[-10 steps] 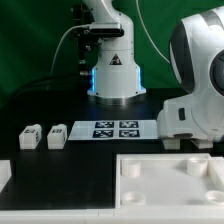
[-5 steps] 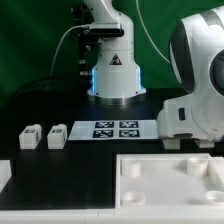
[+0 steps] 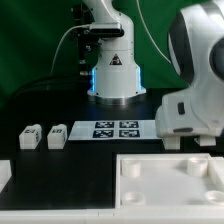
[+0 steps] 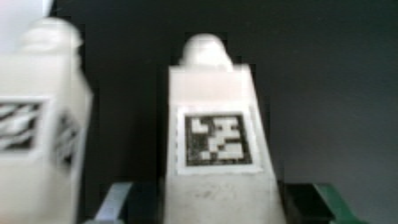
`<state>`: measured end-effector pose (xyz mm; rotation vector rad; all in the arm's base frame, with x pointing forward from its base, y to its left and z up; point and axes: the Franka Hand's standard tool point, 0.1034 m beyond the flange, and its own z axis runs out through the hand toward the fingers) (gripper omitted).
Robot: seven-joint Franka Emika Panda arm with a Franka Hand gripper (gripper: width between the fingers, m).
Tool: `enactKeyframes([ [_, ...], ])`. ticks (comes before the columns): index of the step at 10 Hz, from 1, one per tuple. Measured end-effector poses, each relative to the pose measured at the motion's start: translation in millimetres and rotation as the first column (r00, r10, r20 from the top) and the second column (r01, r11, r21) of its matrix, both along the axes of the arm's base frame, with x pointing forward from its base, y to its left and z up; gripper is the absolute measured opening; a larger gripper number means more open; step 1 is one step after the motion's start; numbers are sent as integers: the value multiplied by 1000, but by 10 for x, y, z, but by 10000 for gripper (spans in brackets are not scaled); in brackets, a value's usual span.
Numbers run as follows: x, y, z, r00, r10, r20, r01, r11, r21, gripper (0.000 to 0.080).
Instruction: Assemble one leg
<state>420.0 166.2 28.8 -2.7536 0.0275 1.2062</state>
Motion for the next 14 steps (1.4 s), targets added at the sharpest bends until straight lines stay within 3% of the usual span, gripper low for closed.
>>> enactKeyframes([
  [2, 256, -164, 465, 997, 3, 74, -6, 999, 32, 299],
  [3, 437, -253, 728, 975, -23, 219, 18, 1000, 23, 299],
  [4, 417, -320, 1009, 944, -34, 327, 36, 999, -2, 299],
  [5, 373, -312, 1191, 921, -34, 388, 44, 999, -16, 299],
  [7, 491, -288, 1096, 804, -50, 593, 68, 998, -8, 299],
  [9, 489, -299, 1121, 707, -50, 705, 75, 997, -4, 299],
  [11, 986, -414, 1382, 530, -12, 848, 48, 999, -16, 299],
  [12, 1142, -436, 1476, 447, -2, 895, 37, 999, -16, 298],
  [13, 1215, -384, 1546, 408, 12, 913, 28, 999, -26, 298],
  [14, 1195, -392, 1521, 415, 10, 910, 28, 999, -23, 297],
])
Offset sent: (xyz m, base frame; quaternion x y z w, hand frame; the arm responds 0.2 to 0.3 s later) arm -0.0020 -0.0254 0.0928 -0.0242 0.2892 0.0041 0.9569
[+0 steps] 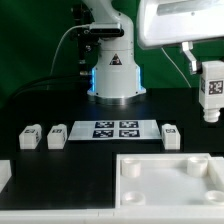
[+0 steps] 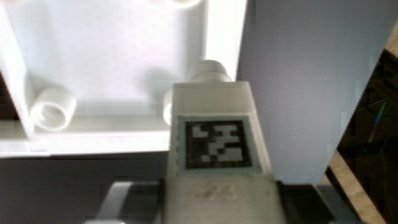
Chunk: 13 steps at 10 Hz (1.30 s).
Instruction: Assemble one leg
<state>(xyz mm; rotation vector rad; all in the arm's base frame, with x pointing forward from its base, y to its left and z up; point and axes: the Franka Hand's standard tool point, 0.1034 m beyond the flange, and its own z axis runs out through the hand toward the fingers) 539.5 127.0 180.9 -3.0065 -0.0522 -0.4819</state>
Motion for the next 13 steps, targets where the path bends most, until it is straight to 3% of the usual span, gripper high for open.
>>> enactKeyframes([
  [4, 9, -9, -4, 1000, 5, 1, -5, 1000, -2, 297],
  [5, 162, -59, -7, 999, 37, 9, -37, 999, -15, 297],
  [7, 682, -182, -101, 997, 71, 39, -70, 997, -23, 297],
  [8, 836, -227, -161, 995, 86, 46, -85, 996, -27, 297],
  [9, 879, -207, -217, 995, 88, 47, -87, 996, -24, 297],
  [13, 869, -199, -234, 995, 90, 44, -89, 996, -24, 297],
])
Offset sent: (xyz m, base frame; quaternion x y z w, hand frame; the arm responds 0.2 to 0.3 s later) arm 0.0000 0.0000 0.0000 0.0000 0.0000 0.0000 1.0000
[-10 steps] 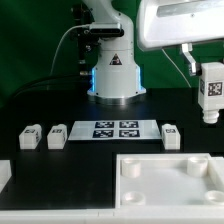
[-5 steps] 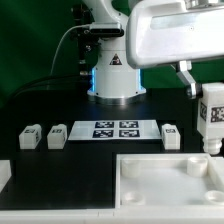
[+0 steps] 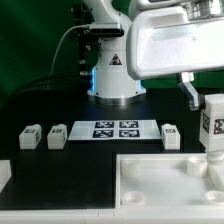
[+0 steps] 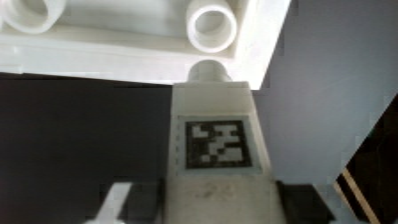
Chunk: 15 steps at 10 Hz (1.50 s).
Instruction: Assemble one leg
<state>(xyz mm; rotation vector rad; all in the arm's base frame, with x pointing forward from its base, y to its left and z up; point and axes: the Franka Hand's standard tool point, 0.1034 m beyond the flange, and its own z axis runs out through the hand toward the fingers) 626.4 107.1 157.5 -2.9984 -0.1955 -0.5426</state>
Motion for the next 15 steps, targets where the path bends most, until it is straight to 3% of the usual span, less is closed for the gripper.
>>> enactKeyframes([
  [2, -1, 39, -56, 1000, 4, 5, -4, 1000, 3, 297],
  [9, -43, 82, -483, 1000, 13, -25, -13, 1000, 9, 297],
  [15, -30, 102, -555, 1000, 16, -12, -16, 1000, 13, 297],
])
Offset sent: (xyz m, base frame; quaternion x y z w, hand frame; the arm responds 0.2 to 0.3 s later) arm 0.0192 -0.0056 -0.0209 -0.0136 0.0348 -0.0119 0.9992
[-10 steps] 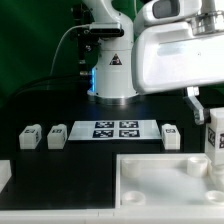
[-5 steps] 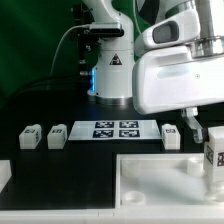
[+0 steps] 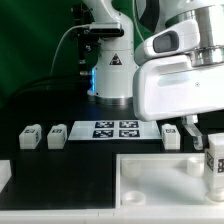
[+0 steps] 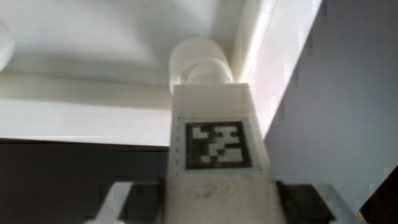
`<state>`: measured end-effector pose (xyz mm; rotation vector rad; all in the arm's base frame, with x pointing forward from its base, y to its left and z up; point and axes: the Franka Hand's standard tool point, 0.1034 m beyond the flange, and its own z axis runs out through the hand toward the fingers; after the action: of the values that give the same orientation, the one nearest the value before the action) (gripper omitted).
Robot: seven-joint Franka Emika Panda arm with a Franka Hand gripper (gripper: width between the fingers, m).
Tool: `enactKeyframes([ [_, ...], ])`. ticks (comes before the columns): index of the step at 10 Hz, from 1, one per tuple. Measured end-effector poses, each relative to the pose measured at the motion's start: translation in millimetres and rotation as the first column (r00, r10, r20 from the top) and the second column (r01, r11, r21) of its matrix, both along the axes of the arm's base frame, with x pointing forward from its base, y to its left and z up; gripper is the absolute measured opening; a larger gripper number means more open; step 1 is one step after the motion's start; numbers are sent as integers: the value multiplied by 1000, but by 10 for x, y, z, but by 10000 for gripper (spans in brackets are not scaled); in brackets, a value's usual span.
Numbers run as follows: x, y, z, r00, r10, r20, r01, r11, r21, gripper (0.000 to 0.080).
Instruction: Assemble one leg
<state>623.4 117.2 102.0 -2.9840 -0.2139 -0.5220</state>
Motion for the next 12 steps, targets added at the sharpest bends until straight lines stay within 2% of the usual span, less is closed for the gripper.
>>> enactKeyframes([
  [3, -8, -22, -111, 1000, -6, 15, 6, 1000, 4, 297],
  [7, 7, 12, -113, 996, -11, 92, 10, 1000, 14, 297],
  [10, 6, 8, -113, 996, -7, 93, 6, 1000, 8, 297],
  [11, 6, 9, -113, 996, -4, 93, 4, 1000, 7, 474],
  [12, 6, 8, -113, 996, -3, 93, 3, 1000, 6, 590],
])
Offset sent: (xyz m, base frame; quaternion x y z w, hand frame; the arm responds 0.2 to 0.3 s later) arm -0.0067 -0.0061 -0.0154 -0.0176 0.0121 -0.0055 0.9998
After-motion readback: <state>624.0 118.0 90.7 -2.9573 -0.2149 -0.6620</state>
